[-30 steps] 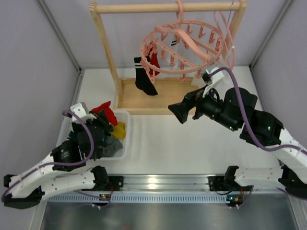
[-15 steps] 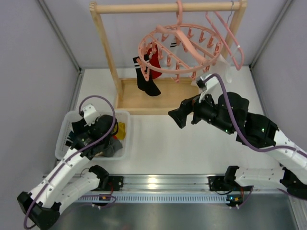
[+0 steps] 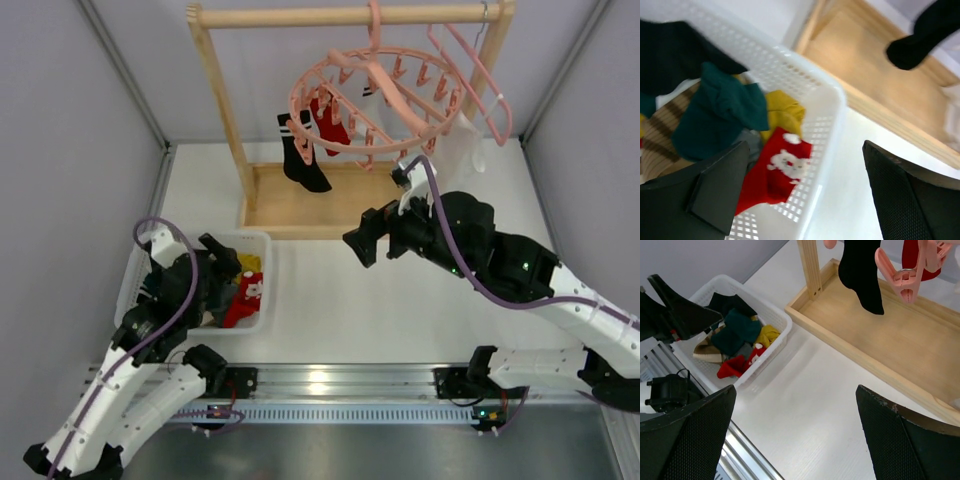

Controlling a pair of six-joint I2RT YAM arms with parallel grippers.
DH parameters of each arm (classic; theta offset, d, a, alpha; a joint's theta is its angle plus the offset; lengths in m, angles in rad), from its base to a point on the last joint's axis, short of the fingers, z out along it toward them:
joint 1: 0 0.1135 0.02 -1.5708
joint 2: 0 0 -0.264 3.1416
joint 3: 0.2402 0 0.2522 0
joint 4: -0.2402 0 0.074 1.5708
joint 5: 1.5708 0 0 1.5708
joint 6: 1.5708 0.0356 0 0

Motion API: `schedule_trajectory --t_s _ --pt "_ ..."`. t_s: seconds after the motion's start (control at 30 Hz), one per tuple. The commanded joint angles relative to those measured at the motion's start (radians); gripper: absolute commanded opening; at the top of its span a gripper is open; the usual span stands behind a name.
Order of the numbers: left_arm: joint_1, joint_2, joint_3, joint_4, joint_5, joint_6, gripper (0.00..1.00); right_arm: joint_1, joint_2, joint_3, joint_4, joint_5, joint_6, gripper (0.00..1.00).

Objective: Remove the socks clipped to the hanger

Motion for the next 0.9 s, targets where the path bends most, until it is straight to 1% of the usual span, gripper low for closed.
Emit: schedule_trajectory --t_s 0.0,0.03,0.07,0.1,0.13,0.17,0.2,0.23,0.27,0.33,0.37,0.4,0.43,0.47,0.5,0.57,0.6,0.63,0.7,0.73,0.87 --pt "0.004 -0.007 0.084 0.117 0.187 0.116 0.98 -0.008 -0.011 -0.019 0.069 0.013 -0.008 0.99" --pt "0.004 0.024 0.08 0.184 0.251 0.162 0.98 -0.008 -0.017 -0.028 0.085 0.009 -0.008 0.99" --pt "0.004 0.05 0.073 0.294 0.314 0.223 0.98 -0.009 -0.031 -0.037 0.098 0.007 -0.006 1.0" --pt "0.004 0.074 0.054 0.364 0.448 0.247 0.98 -0.008 -0.042 -0.06 0.11 -0.004 -0.006 0.99" --pt "0.004 0.096 0.037 0.428 0.506 0.27 0.98 -0.008 -0.051 -0.072 0.136 -0.011 -0.005 1.0" --pt "0.004 0.143 0.002 0.573 0.567 0.312 0.98 -0.009 -0.075 -0.085 0.147 -0.019 -0.005 0.99" --pt "0.003 0.164 -0.017 0.643 0.644 0.331 0.98 -0.008 -0.088 -0.106 0.154 -0.034 -0.005 1.0" --pt "0.004 0.185 -0.035 0.71 0.688 0.354 0.98 -0.008 -0.1 -0.115 0.159 -0.04 -0.005 1.0" --pt "0.004 0.216 -0.073 0.858 0.703 0.398 0.98 -0.008 -0.126 -0.123 0.164 -0.047 -0.006 0.99" --pt "0.004 0.251 -0.103 0.982 0.678 0.437 0.98 -0.008 -0.154 -0.143 0.161 -0.062 -0.012 0.99" --pt "0.004 0.289 -0.126 1.034 0.671 0.484 0.98 -0.008 -0.18 -0.151 0.158 -0.068 -0.014 0.99" --pt "0.004 0.309 -0.132 1.133 0.667 0.512 0.98 -0.008 -0.195 -0.166 0.156 -0.076 -0.02 0.99" --pt "0.006 0.332 -0.134 1.171 0.666 0.561 0.98 -0.008 -0.209 -0.172 0.156 -0.077 -0.024 1.0" --pt "0.009 0.367 -0.129 1.208 0.675 0.584 0.98 -0.008 -0.233 -0.181 0.155 -0.079 -0.029 0.99" --pt "0.012 0.435 -0.118 1.257 0.684 0.606 0.98 -0.008 -0.244 -0.2 0.156 -0.082 -0.034 1.0" --pt "0.044 0.516 -0.092 1.31 0.716 0.636 0.98 -0.008 -0.275 -0.22 0.162 -0.088 -0.043 0.99" --pt "0.063 0.597 -0.086 1.343 0.747 0.635 0.98 -0.008 -0.283 -0.243 0.168 -0.093 -0.046 0.99" --pt "0.113 0.634 -0.08 1.414 0.787 0.612 0.98 -0.008 -0.29 -0.252 0.171 -0.096 -0.049 0.99" --pt "0.167 0.711 -0.056 1.47 0.879 0.591 0.98 -0.009 -0.306 -0.278 0.179 -0.108 -0.061 0.99" --pt "0.217 0.775 -0.045 1.523 0.9 0.566 0.98 -0.008 -0.31 -0.284 0.181 -0.116 -0.066 0.99" --pt "0.291 0.932 0.027 1.651 0.957 0.569 0.98 -0.008 -0.327 -0.327 0.193 -0.14 -0.092 1.0"
